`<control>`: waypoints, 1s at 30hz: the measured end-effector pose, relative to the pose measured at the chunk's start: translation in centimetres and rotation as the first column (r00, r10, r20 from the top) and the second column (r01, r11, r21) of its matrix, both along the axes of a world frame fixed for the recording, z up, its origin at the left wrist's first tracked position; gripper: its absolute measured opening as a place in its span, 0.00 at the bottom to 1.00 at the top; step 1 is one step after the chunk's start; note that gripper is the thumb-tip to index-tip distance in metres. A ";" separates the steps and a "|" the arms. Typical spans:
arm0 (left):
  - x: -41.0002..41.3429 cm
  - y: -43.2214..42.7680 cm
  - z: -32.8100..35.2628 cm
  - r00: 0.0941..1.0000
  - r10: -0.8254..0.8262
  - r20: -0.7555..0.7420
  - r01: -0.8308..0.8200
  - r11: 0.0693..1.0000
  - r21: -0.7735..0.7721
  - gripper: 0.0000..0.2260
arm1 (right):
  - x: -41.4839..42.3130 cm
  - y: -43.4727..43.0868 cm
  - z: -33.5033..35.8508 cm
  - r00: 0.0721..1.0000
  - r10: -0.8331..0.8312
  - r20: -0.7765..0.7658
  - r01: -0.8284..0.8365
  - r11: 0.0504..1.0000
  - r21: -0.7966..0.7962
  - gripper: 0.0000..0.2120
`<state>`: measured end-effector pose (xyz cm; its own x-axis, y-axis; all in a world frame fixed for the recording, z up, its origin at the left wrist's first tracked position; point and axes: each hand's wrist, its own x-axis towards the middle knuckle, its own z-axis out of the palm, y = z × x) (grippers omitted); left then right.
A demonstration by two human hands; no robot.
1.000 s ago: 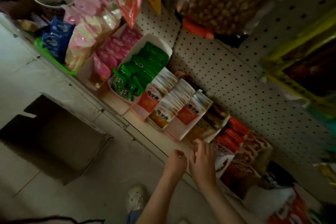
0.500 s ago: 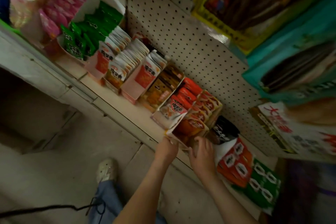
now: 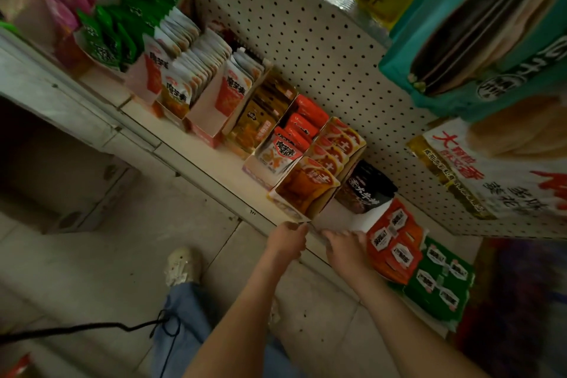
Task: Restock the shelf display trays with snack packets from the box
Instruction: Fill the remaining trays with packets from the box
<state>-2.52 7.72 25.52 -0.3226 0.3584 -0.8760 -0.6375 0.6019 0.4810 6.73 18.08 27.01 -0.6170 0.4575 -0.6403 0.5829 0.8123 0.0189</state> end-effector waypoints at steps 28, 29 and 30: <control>1.6 2.3 -1.3 0.973 -0.216 -0.080 0.212 0.976 -0.053 0.14 | 0.8 0.0 -1.8 1.000 -0.010 0.006 0.011 0.982 -0.187 0.25; 1.5 2.4 -0.7 0.967 -0.233 -0.104 0.228 0.972 -0.055 0.14 | 0.7 0.1 -1.9 1.000 -0.016 0.021 0.020 0.978 -0.210 0.24; 1.2 2.5 0.0 0.961 -0.243 -0.134 0.238 0.970 -0.057 0.14 | 0.5 0.2 -1.9 0.999 -0.009 0.053 0.021 0.972 -0.235 0.23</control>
<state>-1.30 10.18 25.50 -0.3512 0.4058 -0.8438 -0.3999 0.7499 0.5270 7.26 18.25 25.10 -0.5744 0.2994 -0.7618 0.5984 0.7886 -0.1413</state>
